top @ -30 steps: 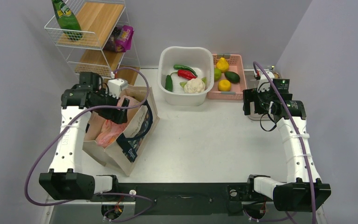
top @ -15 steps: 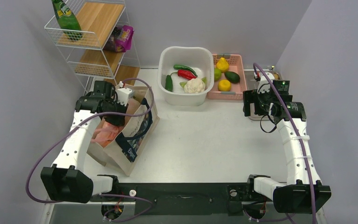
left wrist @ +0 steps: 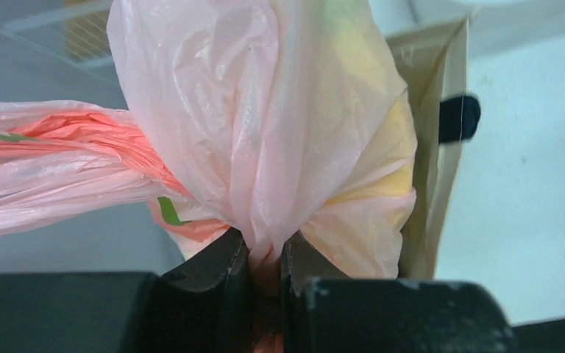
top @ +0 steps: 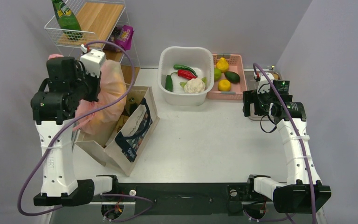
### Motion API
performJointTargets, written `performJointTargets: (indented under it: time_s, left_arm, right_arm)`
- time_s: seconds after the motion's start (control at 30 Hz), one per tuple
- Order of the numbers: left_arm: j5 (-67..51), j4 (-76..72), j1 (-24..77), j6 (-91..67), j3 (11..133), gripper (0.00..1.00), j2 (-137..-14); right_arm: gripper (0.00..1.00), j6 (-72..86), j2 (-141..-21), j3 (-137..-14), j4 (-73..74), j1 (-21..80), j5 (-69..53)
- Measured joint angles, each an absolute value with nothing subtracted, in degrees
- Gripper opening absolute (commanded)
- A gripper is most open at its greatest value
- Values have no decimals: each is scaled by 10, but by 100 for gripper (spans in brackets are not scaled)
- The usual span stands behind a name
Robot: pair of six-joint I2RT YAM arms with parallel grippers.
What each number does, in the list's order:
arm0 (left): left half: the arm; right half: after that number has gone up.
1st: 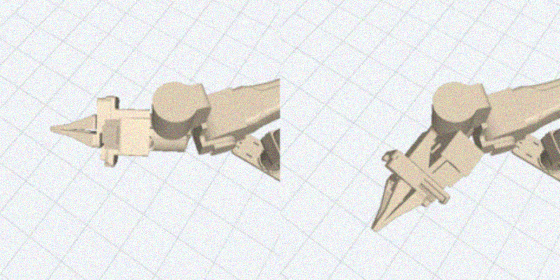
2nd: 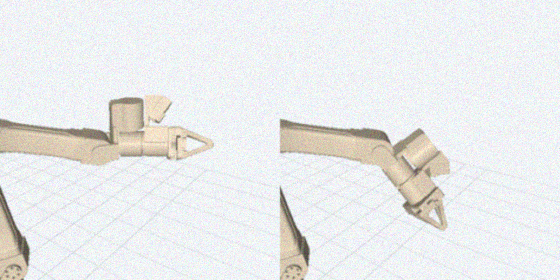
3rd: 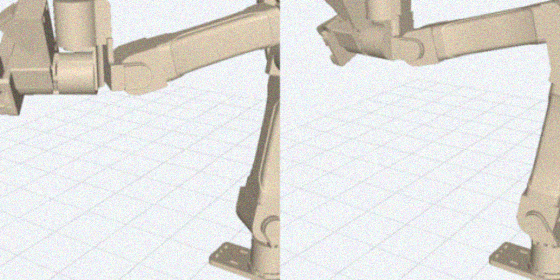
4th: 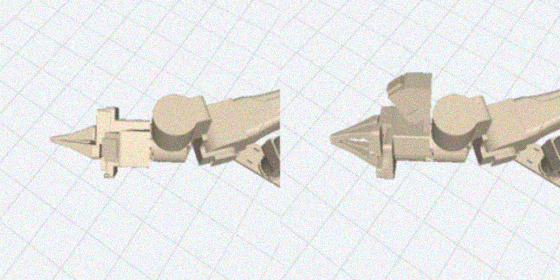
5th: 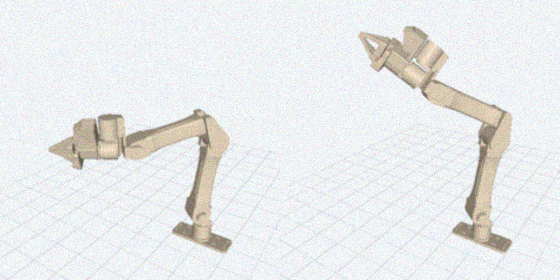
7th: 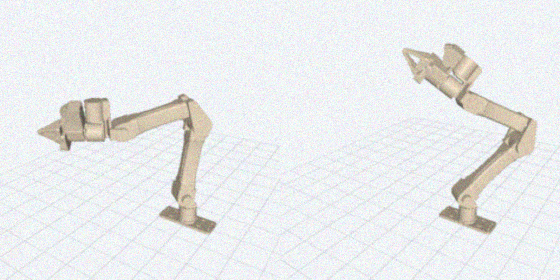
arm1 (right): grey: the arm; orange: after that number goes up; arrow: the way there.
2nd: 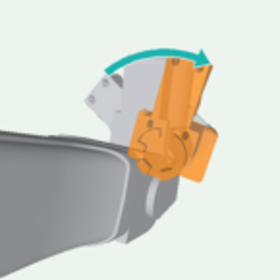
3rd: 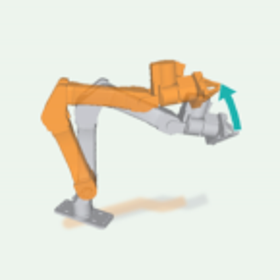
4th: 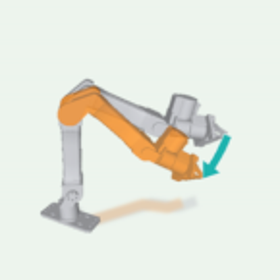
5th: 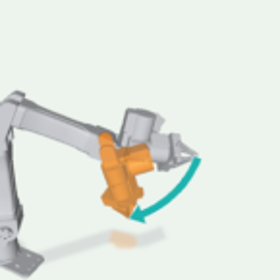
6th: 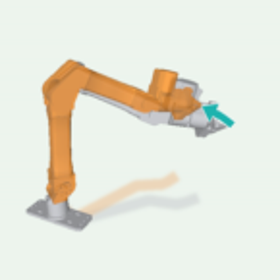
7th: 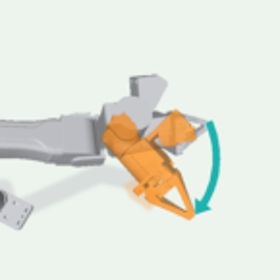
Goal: Untie the knot of the grocery bags and take out the mixed food
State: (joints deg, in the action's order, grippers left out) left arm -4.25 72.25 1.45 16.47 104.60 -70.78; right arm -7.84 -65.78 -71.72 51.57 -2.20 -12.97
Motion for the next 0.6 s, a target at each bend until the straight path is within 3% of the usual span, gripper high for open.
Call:
performJointTargets:
  time_s: [0.3, 0.43, 0.6]
  left_arm:
    - [-64, 759, 60, 147, 1380, 0, -834]
    - [-96, 739, 152, 111, 1386, 0, -844]
    - [-141, 682, 318, 45, 1308, 0, -844]
  right_arm:
    - [84, -70, -658, -718, 516, -22, -137]
    - [84, -68, -658, -718, 516, -22, -139]
    - [84, -67, -656, -717, 516, -22, -139]
